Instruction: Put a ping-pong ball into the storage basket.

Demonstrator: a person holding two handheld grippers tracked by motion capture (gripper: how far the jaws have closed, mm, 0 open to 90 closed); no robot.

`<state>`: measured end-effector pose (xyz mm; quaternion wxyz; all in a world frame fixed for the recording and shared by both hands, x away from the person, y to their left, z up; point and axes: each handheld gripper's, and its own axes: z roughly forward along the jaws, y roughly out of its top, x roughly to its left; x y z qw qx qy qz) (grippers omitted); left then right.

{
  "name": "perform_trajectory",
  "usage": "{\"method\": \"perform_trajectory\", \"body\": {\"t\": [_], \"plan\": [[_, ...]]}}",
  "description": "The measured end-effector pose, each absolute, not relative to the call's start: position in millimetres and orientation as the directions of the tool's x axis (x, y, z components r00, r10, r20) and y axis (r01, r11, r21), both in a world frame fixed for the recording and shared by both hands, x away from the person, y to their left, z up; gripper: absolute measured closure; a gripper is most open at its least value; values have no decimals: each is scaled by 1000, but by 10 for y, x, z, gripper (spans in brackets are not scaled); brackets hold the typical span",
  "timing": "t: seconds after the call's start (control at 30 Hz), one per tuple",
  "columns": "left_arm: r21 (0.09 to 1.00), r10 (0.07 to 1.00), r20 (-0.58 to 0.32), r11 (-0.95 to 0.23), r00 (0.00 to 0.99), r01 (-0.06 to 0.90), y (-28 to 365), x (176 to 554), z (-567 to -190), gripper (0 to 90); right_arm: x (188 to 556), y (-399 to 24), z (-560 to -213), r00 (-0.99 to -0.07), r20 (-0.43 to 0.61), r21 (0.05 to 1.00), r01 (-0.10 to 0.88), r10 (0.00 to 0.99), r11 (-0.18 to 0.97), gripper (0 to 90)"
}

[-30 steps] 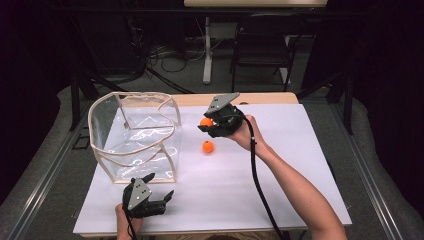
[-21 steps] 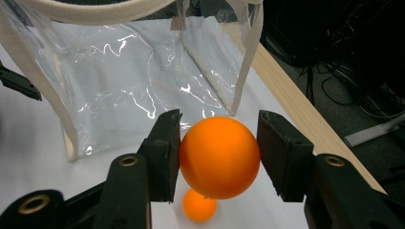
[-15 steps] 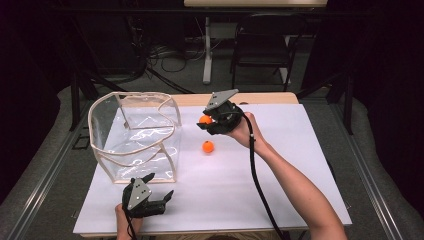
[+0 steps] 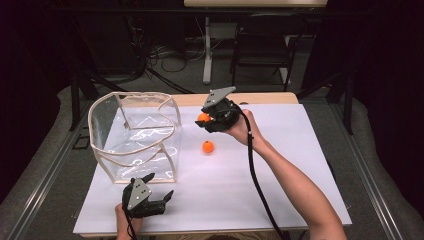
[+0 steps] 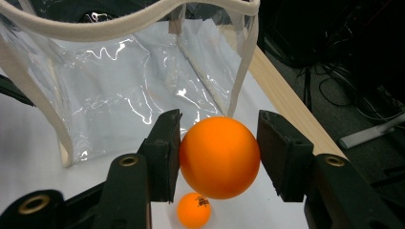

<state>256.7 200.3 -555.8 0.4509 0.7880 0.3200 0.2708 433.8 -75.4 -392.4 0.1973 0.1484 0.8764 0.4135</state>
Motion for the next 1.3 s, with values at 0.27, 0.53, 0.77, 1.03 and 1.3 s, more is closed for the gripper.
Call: {"method": "perform_trajectory", "body": {"t": [0.27, 0.53, 0.77, 1.03, 1.3], "plan": [[885, 749, 137, -387, 648, 260, 2005, 2567, -5558, 160, 4351, -717, -3877, -879, -228, 782, 91, 418, 617, 514], [885, 748, 140, -389, 649, 256, 2008, 2570, -5555, 161, 4370, -677, -3850, -879, -233, 780, 86, 415, 620, 513], [885, 748, 140, -388, 649, 256, 2009, 2571, -5555, 161, 4391, -628, -3803, -881, -233, 780, 83, 412, 620, 513], [886, 748, 139, -387, 649, 255, 2011, 2570, -5555, 161, 4413, -572, -3769, -882, -238, 781, 76, 407, 620, 514], [885, 748, 140, -388, 649, 256, 2009, 2570, -5552, 161, 4407, -518, -3701, -881, -245, 787, 63, 405, 614, 513]]}}
